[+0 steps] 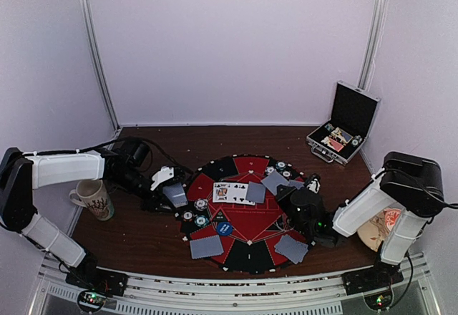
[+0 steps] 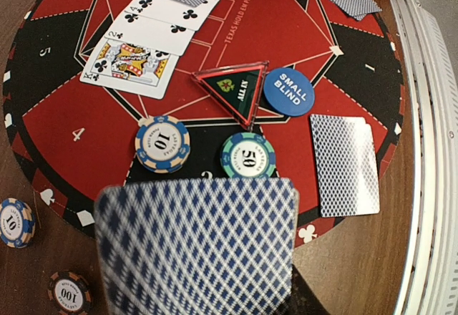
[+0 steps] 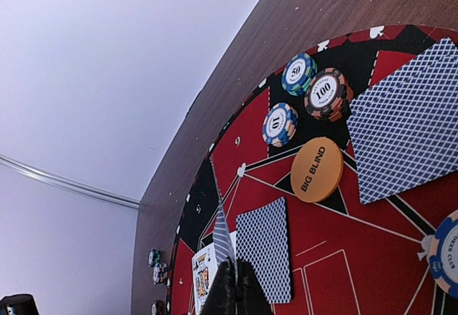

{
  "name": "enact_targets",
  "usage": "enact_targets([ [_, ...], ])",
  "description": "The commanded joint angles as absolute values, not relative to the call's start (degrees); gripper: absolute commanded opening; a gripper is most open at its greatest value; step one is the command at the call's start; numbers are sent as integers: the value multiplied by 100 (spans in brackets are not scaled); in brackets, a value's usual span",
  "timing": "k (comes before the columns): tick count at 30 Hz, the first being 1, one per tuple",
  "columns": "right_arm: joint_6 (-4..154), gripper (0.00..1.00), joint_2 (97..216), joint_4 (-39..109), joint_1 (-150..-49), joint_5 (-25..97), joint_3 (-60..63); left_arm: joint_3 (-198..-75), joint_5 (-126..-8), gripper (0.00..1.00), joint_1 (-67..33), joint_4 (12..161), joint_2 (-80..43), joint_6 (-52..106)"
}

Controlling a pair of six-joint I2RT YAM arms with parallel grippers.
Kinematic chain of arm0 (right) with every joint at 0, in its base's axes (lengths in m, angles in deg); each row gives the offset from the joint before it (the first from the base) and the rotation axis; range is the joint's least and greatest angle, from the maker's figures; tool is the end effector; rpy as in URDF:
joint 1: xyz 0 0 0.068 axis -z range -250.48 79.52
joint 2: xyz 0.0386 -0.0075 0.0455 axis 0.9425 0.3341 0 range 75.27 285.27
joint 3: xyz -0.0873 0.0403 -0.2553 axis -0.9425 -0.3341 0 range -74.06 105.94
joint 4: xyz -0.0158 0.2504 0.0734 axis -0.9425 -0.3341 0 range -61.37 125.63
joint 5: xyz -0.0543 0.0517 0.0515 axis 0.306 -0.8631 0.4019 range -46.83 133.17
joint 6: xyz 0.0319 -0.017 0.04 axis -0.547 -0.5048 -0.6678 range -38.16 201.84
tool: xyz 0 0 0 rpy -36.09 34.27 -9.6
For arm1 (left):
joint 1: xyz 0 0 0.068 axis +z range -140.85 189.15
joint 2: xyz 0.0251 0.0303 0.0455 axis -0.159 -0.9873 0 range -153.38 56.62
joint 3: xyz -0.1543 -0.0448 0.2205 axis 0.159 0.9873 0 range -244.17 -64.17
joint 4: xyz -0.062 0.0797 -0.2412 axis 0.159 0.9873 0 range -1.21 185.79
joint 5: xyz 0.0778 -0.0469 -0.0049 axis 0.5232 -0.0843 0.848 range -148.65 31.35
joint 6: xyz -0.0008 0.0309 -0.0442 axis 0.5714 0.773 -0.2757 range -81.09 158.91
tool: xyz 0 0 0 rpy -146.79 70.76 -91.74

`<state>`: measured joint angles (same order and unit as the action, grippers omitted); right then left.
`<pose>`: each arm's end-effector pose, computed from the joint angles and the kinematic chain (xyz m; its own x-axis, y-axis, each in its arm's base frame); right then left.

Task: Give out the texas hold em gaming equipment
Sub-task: Place the poker card in the community card area.

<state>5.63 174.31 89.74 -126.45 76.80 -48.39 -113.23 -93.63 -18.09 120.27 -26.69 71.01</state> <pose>0.1769 0.2267 0.1224 -0.4300 0.8082 -0.4025 0.0845 0.4799 0.8733 0.2289 -0.1408 0.1933 -0.3760 0.6833 -0.6259 0.9259 0.3040 -0.2244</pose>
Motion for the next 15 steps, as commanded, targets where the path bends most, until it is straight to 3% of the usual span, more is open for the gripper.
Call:
enact_targets([
  [1,510,0,17570,8517,-12627,8048,-4597,-11326,-9508,35,-1845,11981,-2582,7179],
  [15,406,5,18107,8133,-12490,7917,-4197,-11322,-9504,35,-1853,11981,-2565,7179],
])
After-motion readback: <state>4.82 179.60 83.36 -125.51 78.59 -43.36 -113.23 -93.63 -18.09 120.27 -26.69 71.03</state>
